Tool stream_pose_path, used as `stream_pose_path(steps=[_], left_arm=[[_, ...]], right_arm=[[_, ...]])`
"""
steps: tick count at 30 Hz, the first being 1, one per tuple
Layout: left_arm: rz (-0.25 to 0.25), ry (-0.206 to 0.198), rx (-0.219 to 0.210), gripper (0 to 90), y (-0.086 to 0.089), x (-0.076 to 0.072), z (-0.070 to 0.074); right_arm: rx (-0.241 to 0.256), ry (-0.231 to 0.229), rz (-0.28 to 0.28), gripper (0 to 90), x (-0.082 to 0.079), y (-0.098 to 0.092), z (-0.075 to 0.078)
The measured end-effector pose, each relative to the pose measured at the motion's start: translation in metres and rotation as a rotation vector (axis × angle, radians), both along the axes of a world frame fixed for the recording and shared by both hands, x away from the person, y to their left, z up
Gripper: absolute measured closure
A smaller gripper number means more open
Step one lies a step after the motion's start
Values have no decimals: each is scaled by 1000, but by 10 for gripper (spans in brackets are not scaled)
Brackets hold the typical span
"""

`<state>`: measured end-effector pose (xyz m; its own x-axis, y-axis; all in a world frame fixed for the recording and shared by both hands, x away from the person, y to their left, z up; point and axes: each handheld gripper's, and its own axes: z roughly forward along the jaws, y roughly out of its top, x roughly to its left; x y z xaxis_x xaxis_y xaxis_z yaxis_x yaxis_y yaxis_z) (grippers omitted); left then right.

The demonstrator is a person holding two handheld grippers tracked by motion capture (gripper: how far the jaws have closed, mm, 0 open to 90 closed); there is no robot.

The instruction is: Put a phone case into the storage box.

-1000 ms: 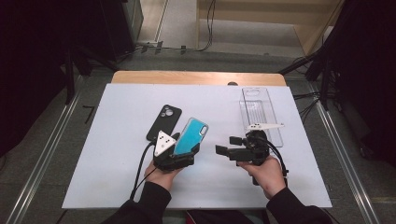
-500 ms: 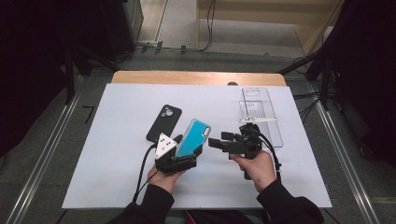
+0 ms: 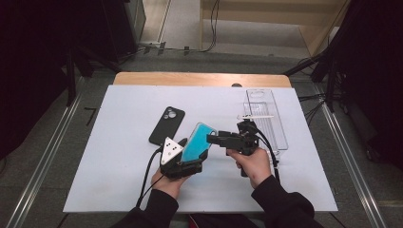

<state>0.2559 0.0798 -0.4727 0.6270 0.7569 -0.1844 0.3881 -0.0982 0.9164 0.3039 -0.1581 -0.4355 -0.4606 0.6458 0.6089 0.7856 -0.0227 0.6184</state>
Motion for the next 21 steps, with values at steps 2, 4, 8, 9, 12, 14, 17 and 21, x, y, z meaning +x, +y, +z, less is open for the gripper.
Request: stream_pose_path(steps=[2, 4, 8, 9, 12, 14, 17, 21], left_arm=[[0, 5, 5, 166, 0, 0, 0], [-3, 2, 8, 166, -1, -1, 0], [-5, -11, 10, 166, -2, -3, 0], [-6, -13, 10, 166, -3, -4, 0], [-8, -11, 15, 166, -4, -5, 0], [-10, -11, 15, 166, -4, -6, 0], [-8, -19, 17, 166, -5, -6, 1], [-6, -32, 15, 166, -6, -7, 1]], right_arm=[[-3, 13, 0, 330, 3, 2, -2], [4, 32, -3, 368, 6, 4, -4], [28, 40, -5, 430, 10, 6, -6], [34, 54, -4, 446, 10, 6, -6], [47, 66, -11, 587, 12, 5, -6], [60, 73, -11, 683, 13, 4, -6], [84, 84, -14, 735, 12, 3, -4], [113, 99, -17, 753, 11, 2, -2]])
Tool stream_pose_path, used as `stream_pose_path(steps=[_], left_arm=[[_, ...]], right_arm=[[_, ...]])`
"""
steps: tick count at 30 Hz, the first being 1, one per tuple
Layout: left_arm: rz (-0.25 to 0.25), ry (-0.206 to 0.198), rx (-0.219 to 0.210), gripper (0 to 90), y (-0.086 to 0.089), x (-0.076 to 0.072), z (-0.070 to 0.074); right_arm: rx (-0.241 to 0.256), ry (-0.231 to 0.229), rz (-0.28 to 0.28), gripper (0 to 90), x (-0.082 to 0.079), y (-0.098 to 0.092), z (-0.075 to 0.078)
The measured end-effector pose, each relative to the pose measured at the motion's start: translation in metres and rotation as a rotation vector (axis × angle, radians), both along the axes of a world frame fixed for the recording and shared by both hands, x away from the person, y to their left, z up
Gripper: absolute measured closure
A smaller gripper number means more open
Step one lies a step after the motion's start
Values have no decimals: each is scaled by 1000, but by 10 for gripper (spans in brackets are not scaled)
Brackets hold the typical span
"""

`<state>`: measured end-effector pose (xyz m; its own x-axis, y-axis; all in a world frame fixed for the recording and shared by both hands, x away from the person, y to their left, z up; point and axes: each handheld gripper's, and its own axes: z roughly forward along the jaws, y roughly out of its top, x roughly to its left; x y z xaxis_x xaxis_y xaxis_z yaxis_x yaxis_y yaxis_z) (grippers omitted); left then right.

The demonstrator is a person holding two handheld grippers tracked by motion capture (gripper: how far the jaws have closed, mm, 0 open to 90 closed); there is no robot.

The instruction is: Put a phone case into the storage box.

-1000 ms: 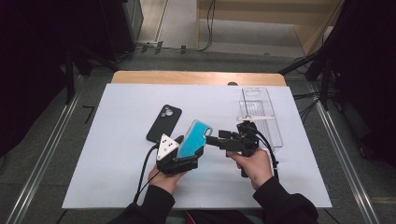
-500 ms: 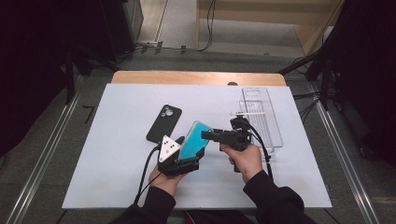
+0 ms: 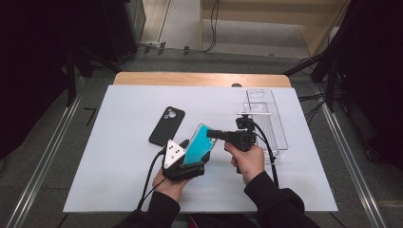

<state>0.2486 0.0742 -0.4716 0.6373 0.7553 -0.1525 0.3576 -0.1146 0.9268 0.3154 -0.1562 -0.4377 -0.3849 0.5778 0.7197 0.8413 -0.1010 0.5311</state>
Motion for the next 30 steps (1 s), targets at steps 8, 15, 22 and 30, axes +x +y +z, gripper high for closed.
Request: stream_pose_path(steps=[8, 15, 22, 30], left_arm=[[-17, -2, 6, 166, 0, 1, -1], [-55, 53, -9, 162, 0, 6, 1], [-87, 115, 12, 161, 5, 8, 12], [-211, 228, 33, 167, 9, 14, 24]], right_arm=[[1, 6, 8, 769, 0, -1, 3], [-22, -12, 17, 771, -2, 0, 9], [-127, -101, 2, 771, -7, 0, 22], [-204, -204, 7, 770, -12, -6, 33]])
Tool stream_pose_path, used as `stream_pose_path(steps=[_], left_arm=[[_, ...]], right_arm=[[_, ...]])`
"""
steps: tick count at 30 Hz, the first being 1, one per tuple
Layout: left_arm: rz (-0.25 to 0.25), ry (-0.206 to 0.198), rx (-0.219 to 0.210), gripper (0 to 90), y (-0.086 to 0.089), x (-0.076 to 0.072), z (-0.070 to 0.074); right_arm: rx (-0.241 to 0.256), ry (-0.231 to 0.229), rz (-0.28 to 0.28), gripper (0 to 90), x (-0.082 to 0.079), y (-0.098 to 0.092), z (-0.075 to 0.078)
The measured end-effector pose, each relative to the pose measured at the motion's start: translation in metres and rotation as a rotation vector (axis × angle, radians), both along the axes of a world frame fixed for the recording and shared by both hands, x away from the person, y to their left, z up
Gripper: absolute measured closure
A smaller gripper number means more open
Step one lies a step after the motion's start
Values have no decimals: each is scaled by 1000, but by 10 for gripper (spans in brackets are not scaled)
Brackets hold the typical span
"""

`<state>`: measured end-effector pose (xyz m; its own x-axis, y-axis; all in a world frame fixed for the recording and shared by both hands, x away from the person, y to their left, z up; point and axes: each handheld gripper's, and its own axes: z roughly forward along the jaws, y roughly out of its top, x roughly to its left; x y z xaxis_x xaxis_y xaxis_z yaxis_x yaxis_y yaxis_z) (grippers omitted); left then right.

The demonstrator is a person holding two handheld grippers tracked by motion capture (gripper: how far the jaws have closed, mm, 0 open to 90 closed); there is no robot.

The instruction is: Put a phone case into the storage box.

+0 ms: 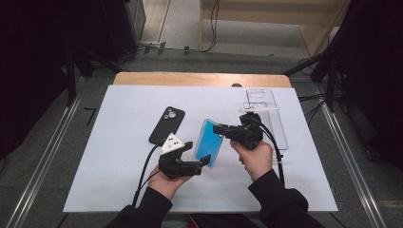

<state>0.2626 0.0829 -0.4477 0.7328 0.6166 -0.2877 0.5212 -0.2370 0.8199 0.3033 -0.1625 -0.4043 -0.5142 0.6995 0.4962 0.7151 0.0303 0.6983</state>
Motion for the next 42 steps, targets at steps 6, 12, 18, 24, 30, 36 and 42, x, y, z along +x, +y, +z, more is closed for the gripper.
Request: stream_pose_path(steps=[6, 12, 18, 24, 30, 36, 42], left_arm=[[-81, 66, 24, 168, 3, 8, 5], [-135, 123, 7, 169, 13, 18, 13], [-188, 126, 59, 169, 19, 23, 20], [-256, 102, 76, 170, 22, 30, 26], [-326, 81, 78, 176, 20, 37, 34], [-381, 67, 75, 218, 15, 45, 41], [-441, 19, 99, 309, 14, 47, 46]], right_arm=[[-69, -71, 61, 770, -5, 2, 3], [-91, -152, 150, 770, -9, 1, 6], [-78, -165, 239, 770, -9, -1, 5], [-94, -207, 339, 769, -8, -4, 5], [-104, -204, 383, 769, -7, -9, 5], [-95, -229, 433, 769, -6, -13, 5], [-85, -241, 476, 768, -6, -12, 6]])
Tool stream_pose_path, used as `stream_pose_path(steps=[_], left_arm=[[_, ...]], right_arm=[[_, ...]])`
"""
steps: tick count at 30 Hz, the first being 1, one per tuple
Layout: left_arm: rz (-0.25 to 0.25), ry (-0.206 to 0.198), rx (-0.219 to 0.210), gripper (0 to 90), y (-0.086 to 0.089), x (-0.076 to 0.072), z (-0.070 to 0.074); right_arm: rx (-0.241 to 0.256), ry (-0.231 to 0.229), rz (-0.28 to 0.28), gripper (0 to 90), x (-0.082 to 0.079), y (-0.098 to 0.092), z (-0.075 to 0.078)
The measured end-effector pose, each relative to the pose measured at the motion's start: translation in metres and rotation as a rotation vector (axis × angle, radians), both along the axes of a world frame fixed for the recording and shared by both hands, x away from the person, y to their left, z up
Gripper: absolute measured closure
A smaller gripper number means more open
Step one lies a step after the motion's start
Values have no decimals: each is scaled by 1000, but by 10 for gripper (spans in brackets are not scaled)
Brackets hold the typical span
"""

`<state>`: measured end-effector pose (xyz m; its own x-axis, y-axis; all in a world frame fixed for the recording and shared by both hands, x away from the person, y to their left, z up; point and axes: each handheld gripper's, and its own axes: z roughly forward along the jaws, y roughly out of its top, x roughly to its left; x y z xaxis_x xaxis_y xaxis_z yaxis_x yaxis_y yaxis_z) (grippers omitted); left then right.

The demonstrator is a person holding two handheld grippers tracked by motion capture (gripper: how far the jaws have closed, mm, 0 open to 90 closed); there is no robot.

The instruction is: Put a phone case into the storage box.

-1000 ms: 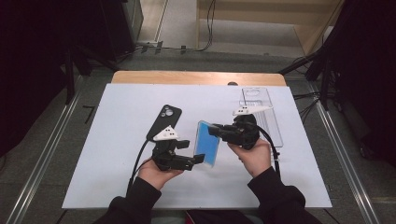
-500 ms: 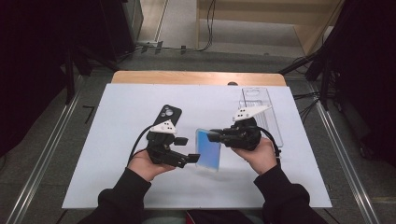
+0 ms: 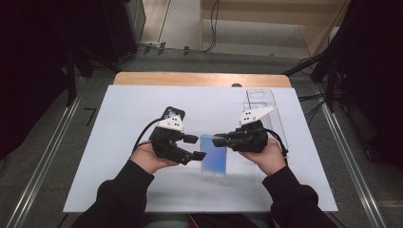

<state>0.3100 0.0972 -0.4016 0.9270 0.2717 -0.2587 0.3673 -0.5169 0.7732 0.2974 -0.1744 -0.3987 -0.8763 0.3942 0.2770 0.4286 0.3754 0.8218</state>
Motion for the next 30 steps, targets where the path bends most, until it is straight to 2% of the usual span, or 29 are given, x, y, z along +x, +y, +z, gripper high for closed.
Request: stream_pose_path(steps=[2, 7, 11, 13, 17, 18, 19, 22, 25, 30], left_arm=[[-8, 15, -21, 337, 1, 2, 1], [-12, 35, -35, 386, 3, 7, 4], [-11, 73, -55, 400, 3, 10, 5], [-19, 64, -72, 456, 4, 10, 6], [-32, 62, -66, 546, 3, 10, 7], [-26, 63, -55, 590, 4, 10, 7], [-34, 82, -51, 651, 4, 10, 8], [-62, 67, -67, 768, 5, 8, 8], [-90, 55, -72, 793, 5, 8, 8], [-101, 70, -64, 804, 4, 8, 7]], right_arm=[[4, 1, 16, 768, 1, 0, 0], [-3, -12, 61, 768, -1, 2, 1], [-1, -25, 84, 768, -3, 4, 2], [1, -28, 95, 768, -2, 5, 1], [4, -20, 117, 768, -3, 7, 1], [6, -21, 123, 768, -3, 7, 1], [8, -20, 126, 768, -3, 8, 1], [18, -14, 130, 767, -2, 8, 0], [36, 0, 145, 767, -1, 7, -1], [35, 13, 155, 766, 0, 7, -2]])
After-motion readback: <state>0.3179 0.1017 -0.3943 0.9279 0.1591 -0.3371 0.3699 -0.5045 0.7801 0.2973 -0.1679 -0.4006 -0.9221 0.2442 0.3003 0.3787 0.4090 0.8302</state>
